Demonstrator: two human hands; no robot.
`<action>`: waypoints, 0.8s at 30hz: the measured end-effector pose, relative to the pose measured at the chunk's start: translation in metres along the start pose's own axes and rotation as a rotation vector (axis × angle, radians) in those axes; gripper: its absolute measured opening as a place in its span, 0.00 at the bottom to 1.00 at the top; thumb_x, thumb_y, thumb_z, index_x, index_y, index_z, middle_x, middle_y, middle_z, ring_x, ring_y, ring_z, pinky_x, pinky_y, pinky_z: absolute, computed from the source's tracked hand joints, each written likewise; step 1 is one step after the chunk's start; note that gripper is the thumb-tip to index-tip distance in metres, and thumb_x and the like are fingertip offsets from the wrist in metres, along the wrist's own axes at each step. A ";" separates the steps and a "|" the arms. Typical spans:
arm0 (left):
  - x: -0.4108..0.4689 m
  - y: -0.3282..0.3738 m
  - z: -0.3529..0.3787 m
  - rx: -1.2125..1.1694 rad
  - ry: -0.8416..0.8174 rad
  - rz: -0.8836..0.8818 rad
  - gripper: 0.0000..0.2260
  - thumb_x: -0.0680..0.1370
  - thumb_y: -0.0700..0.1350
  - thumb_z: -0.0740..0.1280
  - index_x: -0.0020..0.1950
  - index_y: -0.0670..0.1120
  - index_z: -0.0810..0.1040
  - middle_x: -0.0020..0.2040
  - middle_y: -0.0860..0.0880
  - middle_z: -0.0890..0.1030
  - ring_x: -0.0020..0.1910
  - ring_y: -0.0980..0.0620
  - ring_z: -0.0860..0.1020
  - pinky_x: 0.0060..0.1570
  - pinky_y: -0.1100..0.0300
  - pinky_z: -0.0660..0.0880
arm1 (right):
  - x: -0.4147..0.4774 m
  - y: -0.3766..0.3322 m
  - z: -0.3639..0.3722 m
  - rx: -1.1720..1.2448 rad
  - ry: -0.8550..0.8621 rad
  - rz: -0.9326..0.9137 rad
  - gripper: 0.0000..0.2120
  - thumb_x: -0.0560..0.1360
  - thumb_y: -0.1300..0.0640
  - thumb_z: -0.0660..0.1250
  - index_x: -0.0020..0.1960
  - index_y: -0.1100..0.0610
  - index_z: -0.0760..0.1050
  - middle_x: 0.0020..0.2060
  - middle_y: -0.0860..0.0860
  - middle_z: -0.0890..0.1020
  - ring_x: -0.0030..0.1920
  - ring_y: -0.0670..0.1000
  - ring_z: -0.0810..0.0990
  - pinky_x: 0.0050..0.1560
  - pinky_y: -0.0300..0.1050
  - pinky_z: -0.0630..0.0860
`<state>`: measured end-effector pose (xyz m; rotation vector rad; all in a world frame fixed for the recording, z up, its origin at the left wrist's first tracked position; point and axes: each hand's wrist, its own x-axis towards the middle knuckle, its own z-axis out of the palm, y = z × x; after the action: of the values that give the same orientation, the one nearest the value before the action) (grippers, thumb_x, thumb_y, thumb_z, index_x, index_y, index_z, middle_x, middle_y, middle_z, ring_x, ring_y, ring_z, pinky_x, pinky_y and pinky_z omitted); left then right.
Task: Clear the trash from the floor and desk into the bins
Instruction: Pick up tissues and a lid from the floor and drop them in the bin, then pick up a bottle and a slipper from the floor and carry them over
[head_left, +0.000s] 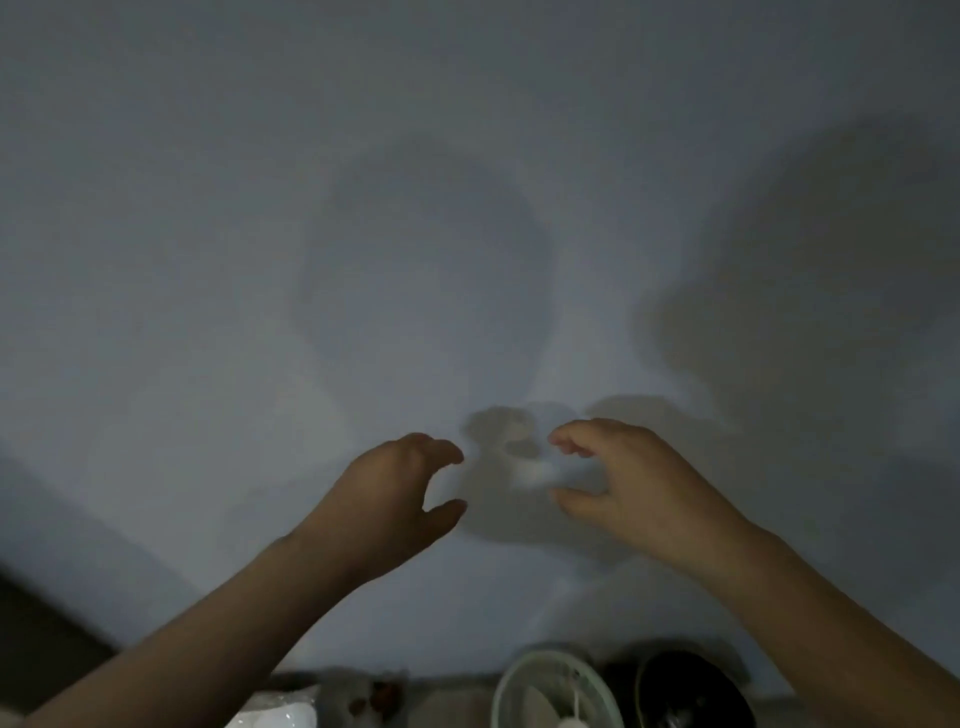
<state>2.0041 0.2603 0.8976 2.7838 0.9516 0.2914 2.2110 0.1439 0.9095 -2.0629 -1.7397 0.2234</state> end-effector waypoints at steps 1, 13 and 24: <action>-0.012 -0.008 -0.020 0.014 0.046 -0.029 0.21 0.76 0.58 0.66 0.68 0.56 0.71 0.64 0.57 0.75 0.58 0.58 0.76 0.56 0.68 0.70 | 0.009 -0.021 -0.006 -0.012 0.008 -0.058 0.22 0.70 0.49 0.72 0.63 0.49 0.75 0.57 0.44 0.78 0.57 0.45 0.76 0.56 0.36 0.69; -0.327 -0.134 -0.201 0.238 0.456 -0.598 0.19 0.74 0.56 0.68 0.64 0.54 0.75 0.60 0.57 0.77 0.54 0.56 0.77 0.51 0.71 0.66 | 0.022 -0.392 0.039 0.129 -0.062 -0.795 0.22 0.71 0.45 0.69 0.64 0.44 0.73 0.57 0.37 0.76 0.56 0.37 0.73 0.60 0.36 0.71; -0.655 -0.174 -0.266 0.363 0.629 -1.089 0.19 0.73 0.56 0.69 0.63 0.57 0.74 0.58 0.59 0.77 0.55 0.60 0.75 0.53 0.65 0.73 | -0.099 -0.707 0.148 0.261 -0.233 -1.265 0.23 0.71 0.47 0.71 0.64 0.48 0.74 0.56 0.42 0.78 0.58 0.43 0.76 0.59 0.41 0.72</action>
<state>1.3301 0.0198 1.0308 1.9488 2.6505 0.8612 1.4977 0.1651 1.0600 -0.5084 -2.5945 0.2568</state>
